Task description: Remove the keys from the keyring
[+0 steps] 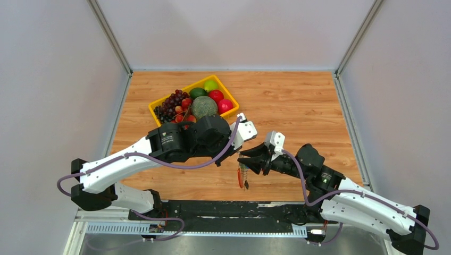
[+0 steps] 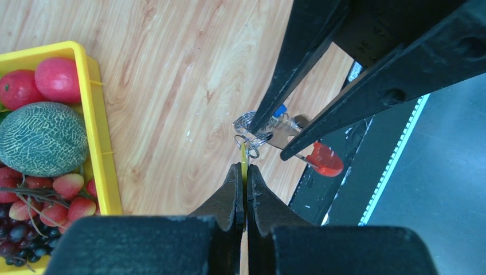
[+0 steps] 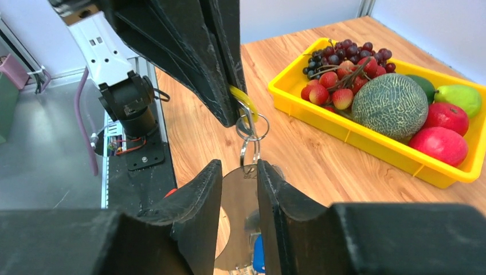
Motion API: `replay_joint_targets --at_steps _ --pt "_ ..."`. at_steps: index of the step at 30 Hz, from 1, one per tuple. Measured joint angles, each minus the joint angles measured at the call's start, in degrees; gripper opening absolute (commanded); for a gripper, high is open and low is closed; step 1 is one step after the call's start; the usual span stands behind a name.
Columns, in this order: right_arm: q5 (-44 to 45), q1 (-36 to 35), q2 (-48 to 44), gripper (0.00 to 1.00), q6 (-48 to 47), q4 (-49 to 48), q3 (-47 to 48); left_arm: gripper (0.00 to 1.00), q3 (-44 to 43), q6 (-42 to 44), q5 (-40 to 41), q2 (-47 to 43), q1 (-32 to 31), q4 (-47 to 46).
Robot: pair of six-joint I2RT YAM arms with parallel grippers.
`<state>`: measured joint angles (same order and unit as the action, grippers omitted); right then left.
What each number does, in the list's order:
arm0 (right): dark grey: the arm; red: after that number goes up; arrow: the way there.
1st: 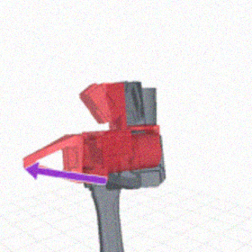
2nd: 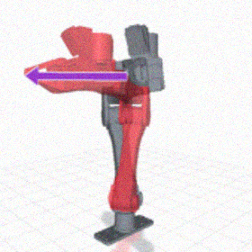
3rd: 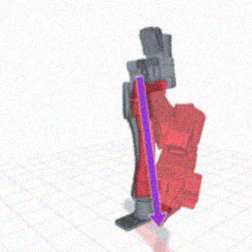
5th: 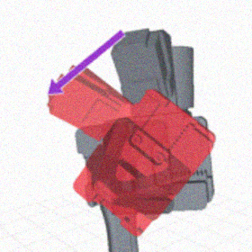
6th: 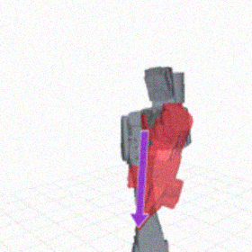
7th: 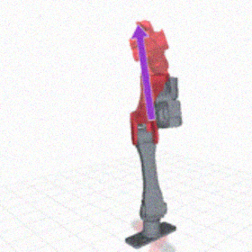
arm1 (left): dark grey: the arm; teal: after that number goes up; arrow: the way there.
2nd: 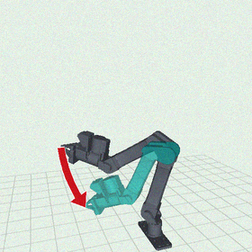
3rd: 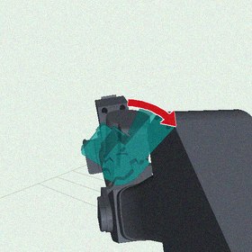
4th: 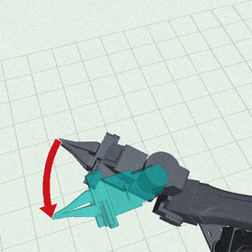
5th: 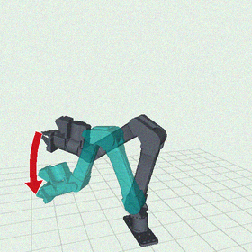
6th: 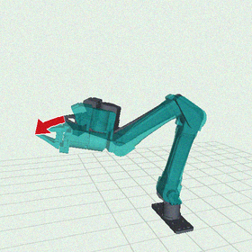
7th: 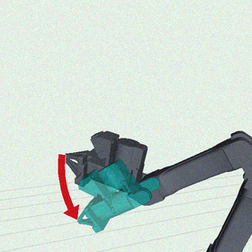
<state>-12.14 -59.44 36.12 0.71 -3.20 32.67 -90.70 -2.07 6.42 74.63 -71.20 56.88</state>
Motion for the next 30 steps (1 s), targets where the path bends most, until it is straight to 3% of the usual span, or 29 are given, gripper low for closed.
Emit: replay_joint_targets --at_steps 9,11,14,30 --pt "0.7 0.0 1.6 0.3 -0.4 0.3 1.2 0.0 -0.2 0.0 -1.5 0.0 0.0 0.3" --pt "0.7 0.0 1.6 0.21 -0.7 0.3 1.4 0.0 -0.2 0.0 -1.6 0.0 0.0 0.3" --pt "0.7 0.0 1.6 0.0 -1.3 0.2 1.5 0.0 -0.2 0.0 -1.9 0.0 0.0 0.3" --pt "1.2 0.0 -3.0 0.0 -1.4 0.2 1.3 0.0 1.0 -1.6 0.2 -0.7 0.9 -0.3"
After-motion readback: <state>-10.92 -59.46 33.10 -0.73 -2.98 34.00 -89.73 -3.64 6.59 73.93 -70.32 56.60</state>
